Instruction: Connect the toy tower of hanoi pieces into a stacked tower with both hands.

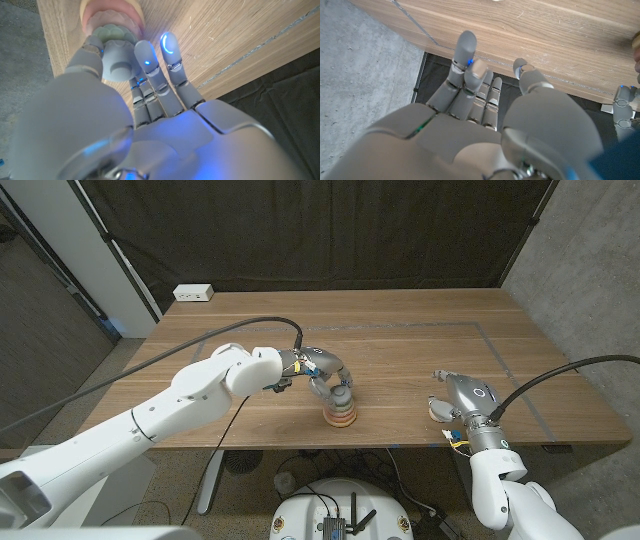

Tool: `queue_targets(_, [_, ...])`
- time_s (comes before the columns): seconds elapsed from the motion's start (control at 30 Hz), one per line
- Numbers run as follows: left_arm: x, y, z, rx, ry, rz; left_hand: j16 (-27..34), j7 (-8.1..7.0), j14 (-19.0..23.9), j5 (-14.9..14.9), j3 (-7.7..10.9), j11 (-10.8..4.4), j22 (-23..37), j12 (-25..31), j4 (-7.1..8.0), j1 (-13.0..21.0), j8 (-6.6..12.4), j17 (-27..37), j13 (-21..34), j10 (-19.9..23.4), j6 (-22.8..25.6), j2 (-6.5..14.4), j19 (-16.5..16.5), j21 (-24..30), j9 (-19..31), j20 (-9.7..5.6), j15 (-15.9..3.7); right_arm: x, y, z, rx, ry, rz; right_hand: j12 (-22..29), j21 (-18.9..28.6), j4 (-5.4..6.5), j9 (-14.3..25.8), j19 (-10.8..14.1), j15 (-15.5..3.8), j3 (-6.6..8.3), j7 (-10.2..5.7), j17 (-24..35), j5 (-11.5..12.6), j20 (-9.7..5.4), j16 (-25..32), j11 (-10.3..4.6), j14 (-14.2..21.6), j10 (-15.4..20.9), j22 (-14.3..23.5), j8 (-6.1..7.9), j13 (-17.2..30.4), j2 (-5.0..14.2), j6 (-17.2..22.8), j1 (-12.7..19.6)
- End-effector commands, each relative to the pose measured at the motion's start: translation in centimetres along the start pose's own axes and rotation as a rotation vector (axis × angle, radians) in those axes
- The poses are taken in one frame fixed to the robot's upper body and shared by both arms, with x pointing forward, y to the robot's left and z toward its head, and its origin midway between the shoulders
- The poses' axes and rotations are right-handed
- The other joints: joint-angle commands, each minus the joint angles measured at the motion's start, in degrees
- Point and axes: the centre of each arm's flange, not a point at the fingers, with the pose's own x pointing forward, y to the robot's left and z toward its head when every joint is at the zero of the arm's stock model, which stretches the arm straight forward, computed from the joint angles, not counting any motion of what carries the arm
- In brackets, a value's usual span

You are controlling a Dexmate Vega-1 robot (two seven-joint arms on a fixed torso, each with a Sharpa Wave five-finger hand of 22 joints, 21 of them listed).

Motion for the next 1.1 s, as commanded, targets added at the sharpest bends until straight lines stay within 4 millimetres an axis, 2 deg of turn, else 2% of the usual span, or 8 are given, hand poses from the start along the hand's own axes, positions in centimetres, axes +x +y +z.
queue_targets(0.03, [-0.3, 0.3, -0.3, 0.028, 0.035, -0.009, -0.4, 0.02, -0.7, 0.0, -0.65, 0.46, -0.2, -0.2, 0.06, -0.2, -0.25, -0.4, -0.1, -2.1, -1.6, -1.0, -0.7, -0.1, 0.0, -6.96, -0.14, 0.2, -0.1, 0.2, 0.001, 0.0, -0.004, -0.1, -0.2, -0.18, 0.1, 0.2, -2.01, -0.04, -0.1, 0.2, 0.5, -4.02, 0.0, 0.11, 0.3, 0.6, 0.1, 0.17, 0.2, 0.1, 0.5, 0.6])
queue_targets(0.57, [0.0, 0.2, -0.4, -0.002, 0.019, -0.012, -0.3, 0.4, -1.3, 0.0, -1.04, 0.88, -0.8, 0.7, 0.2, -0.6, 0.56, -1.0, -0.3, -2.3, -1.6, -0.5, -1.2, -0.1, -0.4, -7.0, -0.15, 0.0, 0.0, 0.0, -0.001, 0.007, 0.003, -0.1, -0.2, -0.19, 0.1, 0.2, -2.01, -0.04, -0.12, 0.1, 0.6, -4.02, -0.1, 0.05, 0.2, 0.6, 0.1, 0.16, 0.2, 0.1, 0.5, 0.6])
queue_targets(1.1, [-1.0, -0.3, -0.9, -0.02, 0.051, -0.003, 0.2, 0.39, -1.1, 0.1, -0.99, 0.62, -0.8, 1.2, 0.06, -0.3, 1.06, -0.9, -0.5, -1.4, -1.0, 0.2, -1.0, 0.3, -0.6, -7.07, -0.16, 0.1, -0.1, 0.2, -0.007, -0.004, 0.009, -0.1, -0.2, -0.21, 0.1, 0.2, -2.02, -0.04, -0.24, 0.1, 0.6, -4.02, -0.1, 0.11, 0.1, 0.6, 0.1, 0.13, 0.2, 0.12, 0.5, 0.6])
